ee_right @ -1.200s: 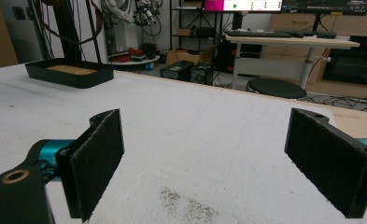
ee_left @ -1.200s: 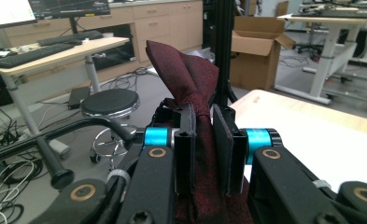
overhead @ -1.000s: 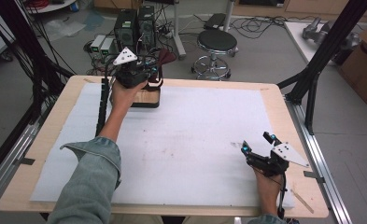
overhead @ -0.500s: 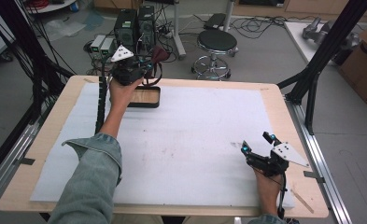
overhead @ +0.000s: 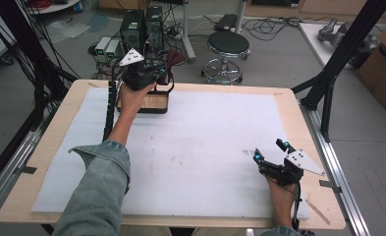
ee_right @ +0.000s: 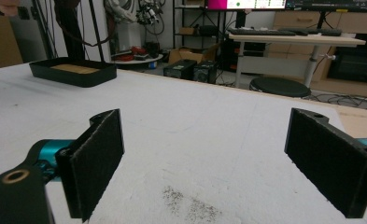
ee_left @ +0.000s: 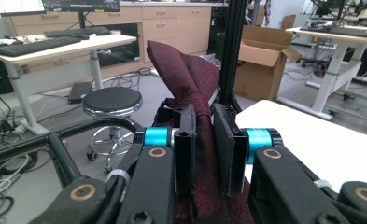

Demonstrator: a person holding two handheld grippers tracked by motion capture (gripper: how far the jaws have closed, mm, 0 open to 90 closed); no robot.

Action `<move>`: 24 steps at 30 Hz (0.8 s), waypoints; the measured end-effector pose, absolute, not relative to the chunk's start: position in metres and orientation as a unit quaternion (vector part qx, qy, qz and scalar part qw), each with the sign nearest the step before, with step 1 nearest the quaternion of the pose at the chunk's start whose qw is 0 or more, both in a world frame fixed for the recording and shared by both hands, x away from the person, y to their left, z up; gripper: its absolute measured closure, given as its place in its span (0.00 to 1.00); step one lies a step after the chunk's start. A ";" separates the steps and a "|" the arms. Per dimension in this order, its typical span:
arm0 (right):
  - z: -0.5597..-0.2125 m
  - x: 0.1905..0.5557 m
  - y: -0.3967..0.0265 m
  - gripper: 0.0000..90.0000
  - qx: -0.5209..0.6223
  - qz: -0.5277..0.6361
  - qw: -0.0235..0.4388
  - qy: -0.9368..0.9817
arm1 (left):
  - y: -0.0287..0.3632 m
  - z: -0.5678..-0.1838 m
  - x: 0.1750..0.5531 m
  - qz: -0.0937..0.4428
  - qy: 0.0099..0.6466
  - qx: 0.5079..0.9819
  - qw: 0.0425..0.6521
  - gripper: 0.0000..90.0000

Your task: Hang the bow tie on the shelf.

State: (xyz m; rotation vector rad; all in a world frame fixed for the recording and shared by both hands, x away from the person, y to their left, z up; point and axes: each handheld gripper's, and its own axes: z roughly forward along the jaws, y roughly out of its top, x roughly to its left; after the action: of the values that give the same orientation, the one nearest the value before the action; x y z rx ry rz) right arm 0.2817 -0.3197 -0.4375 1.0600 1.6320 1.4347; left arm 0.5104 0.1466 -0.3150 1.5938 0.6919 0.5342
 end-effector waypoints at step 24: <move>-0.438 0.282 -0.320 0.12 0.410 0.555 0.351 0.633 | 0.159 -0.315 0.515 0.264 0.325 0.689 0.591 0.86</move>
State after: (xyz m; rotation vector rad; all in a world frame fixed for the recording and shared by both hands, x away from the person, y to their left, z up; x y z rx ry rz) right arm 0.2821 -0.3199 -0.4378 1.0626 1.6391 1.4376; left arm 0.5146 0.1592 -0.3154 1.6037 0.7560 0.6136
